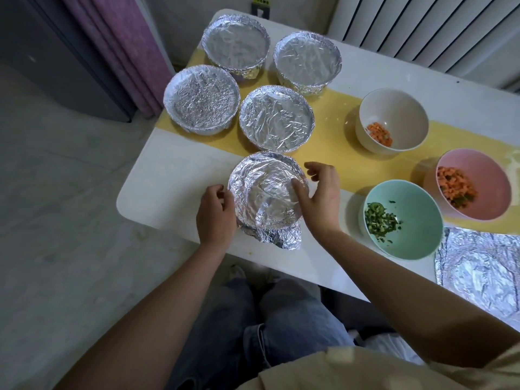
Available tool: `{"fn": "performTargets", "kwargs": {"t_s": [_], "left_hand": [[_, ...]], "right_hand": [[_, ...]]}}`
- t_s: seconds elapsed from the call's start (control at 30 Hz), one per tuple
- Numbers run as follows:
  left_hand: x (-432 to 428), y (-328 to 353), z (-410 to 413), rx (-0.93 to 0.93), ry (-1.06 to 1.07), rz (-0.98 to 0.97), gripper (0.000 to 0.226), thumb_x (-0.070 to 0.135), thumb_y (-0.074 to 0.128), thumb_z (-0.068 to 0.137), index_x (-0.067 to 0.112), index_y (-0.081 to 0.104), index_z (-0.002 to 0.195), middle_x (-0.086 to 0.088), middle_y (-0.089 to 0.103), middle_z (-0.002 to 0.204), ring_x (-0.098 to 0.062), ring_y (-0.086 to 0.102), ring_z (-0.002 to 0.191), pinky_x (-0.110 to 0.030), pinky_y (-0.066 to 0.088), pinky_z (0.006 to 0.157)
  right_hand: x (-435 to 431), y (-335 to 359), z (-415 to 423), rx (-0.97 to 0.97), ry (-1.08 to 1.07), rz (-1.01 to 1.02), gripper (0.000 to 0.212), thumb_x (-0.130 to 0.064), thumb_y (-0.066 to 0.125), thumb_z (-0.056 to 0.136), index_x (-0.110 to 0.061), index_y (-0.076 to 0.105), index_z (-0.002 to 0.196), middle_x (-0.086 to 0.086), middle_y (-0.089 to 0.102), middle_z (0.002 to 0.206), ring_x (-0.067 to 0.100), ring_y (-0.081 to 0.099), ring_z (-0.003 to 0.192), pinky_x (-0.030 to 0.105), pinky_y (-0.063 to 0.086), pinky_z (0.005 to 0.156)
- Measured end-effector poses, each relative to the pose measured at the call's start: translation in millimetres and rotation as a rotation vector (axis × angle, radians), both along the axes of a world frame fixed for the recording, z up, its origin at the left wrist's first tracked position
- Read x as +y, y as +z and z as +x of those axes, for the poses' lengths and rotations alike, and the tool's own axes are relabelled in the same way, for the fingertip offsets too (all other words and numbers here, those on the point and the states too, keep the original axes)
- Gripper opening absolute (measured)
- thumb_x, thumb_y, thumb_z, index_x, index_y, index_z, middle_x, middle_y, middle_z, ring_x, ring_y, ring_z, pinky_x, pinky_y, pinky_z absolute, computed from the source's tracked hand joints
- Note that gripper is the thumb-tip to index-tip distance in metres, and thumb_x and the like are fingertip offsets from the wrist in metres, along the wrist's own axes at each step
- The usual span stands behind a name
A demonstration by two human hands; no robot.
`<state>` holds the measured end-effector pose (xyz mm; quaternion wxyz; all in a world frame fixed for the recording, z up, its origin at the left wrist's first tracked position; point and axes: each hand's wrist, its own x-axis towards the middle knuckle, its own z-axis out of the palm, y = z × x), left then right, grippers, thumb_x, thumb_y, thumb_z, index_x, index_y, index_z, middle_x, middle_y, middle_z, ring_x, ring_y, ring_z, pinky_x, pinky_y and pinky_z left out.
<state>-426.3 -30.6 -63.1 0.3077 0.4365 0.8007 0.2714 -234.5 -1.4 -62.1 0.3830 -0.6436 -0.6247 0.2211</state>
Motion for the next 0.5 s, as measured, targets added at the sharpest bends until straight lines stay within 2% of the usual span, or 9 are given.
{"fn": "performTargets", "kwargs": {"t_s": [0.1,0.2,0.27,0.33,0.4,0.5], "left_hand": [[-8,0,-4,0.086,0.072,0.027,0.022,0.029,0.047,0.098,0.011,0.059,0.106,-0.008,0.064,0.107,-0.03,0.059,0.097,-0.035,0.041,0.077],[-13,2,-5,0.1,0.06,-0.019,0.025,0.035,0.05,0.097,0.012,0.059,0.097,-0.007,0.068,0.096,-0.029,0.061,0.087,-0.036,0.046,0.073],[-16,4,-5,0.117,-0.015,-0.064,0.029,0.039,0.05,0.097,0.012,0.061,0.094,-0.006,0.069,0.092,-0.025,0.06,0.082,-0.032,0.042,0.069],[-18,4,-5,0.103,-0.053,-0.103,0.03,0.042,0.05,0.097,0.014,0.062,0.096,-0.004,0.069,0.094,-0.025,0.061,0.084,-0.031,0.042,0.071],[-18,2,-6,0.074,-0.054,-0.113,0.03,0.044,0.051,0.095,0.017,0.063,0.097,-0.002,0.071,0.095,-0.026,0.064,0.089,-0.034,0.048,0.076],[-19,-2,-7,0.065,-0.055,-0.102,0.032,0.044,0.054,0.092,0.017,0.07,0.093,-0.002,0.074,0.088,-0.026,0.068,0.084,-0.036,0.053,0.079]], "right_hand": [[-12,17,-17,-0.13,0.426,0.163,0.024,-0.029,0.067,0.084,-0.008,0.062,0.096,0.002,0.058,0.087,0.017,0.052,0.079,0.033,0.042,0.071],[-25,15,-37,-0.38,0.732,0.201,0.034,-0.036,0.074,0.077,-0.009,0.062,0.093,0.007,0.06,0.088,0.025,0.055,0.079,0.035,0.041,0.067],[-35,6,-47,-0.568,0.746,0.152,0.051,-0.04,0.085,0.064,-0.007,0.06,0.094,0.011,0.061,0.091,0.03,0.057,0.079,0.037,0.045,0.066],[-40,-1,-52,-0.636,0.681,0.102,0.057,-0.033,0.092,0.052,-0.004,0.06,0.089,0.013,0.061,0.086,0.031,0.058,0.074,0.037,0.047,0.061],[-41,-3,-55,-0.615,0.617,0.108,0.05,-0.021,0.092,0.047,-0.004,0.06,0.082,0.012,0.06,0.077,0.03,0.057,0.067,0.034,0.046,0.057],[-38,-1,-56,-0.581,0.578,0.119,0.04,-0.014,0.09,0.047,-0.006,0.059,0.072,0.01,0.058,0.068,0.029,0.056,0.06,0.028,0.041,0.051]]}}
